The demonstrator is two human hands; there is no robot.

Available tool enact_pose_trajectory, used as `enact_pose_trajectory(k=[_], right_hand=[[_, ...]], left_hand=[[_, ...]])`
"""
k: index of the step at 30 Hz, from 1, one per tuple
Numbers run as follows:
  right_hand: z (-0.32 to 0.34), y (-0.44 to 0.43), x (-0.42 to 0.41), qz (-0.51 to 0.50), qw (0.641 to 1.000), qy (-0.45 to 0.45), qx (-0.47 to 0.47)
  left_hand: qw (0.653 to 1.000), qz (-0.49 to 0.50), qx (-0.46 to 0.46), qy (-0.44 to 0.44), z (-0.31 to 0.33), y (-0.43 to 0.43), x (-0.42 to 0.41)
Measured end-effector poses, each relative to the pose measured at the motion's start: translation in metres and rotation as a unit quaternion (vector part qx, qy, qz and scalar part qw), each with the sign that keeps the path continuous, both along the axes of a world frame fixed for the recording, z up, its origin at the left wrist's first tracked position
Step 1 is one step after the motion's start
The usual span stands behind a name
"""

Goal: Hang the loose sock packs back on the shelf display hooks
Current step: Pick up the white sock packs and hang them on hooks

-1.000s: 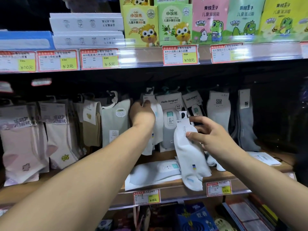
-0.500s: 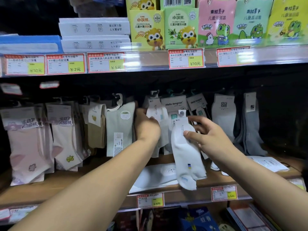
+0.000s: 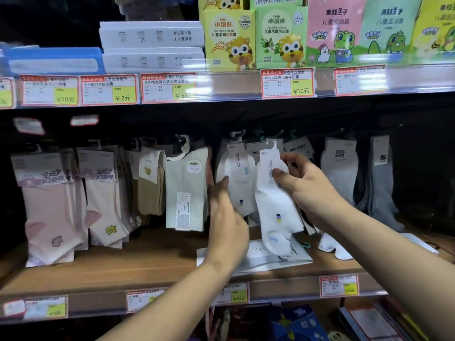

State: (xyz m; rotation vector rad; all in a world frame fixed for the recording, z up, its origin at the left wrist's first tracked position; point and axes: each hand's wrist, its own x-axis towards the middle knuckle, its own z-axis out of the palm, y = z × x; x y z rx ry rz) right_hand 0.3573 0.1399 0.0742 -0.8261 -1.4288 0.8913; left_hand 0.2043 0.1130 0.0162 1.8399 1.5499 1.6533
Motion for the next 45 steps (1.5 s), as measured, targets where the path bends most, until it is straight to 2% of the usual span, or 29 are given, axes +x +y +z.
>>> enact_pose_trajectory(k=[8,13,19,23,29,33,42,45], right_hand=[[0.001,0.015,-0.012,0.002,1.0,-0.022,0.005],[0.004,0.023,-0.02,-0.032,0.999,-0.029,0.032],[0.008,0.036,-0.034,-0.056,0.996,-0.051,0.052],[0.01,0.038,-0.038,-0.057,0.995,-0.061,0.06],[0.014,0.034,-0.046,-0.043,0.996,-0.018,0.07],[0.007,0.038,-0.05,-0.062,0.994,-0.054,0.065],[-0.001,0.028,-0.052,-0.116,0.99,-0.073,0.032],[-0.002,0.02,-0.046,-0.179,0.975,-0.116,0.058]], left_hand=[[0.993,-0.039,0.065,0.095,-0.037,-0.023,-0.018],[0.989,-0.045,0.06,0.128,-0.044,-0.019,-0.032],[0.969,-0.071,0.049,0.231,-0.059,-0.016,-0.037],[0.978,-0.049,0.04,0.2,-0.062,-0.012,-0.037],[0.975,-0.047,0.047,0.211,-0.065,-0.01,-0.038],[0.98,-0.036,0.04,0.192,-0.061,-0.012,-0.038],[0.989,-0.022,0.015,0.143,-0.06,-0.013,-0.04],[0.992,-0.029,0.017,0.125,-0.058,-0.014,-0.041]])
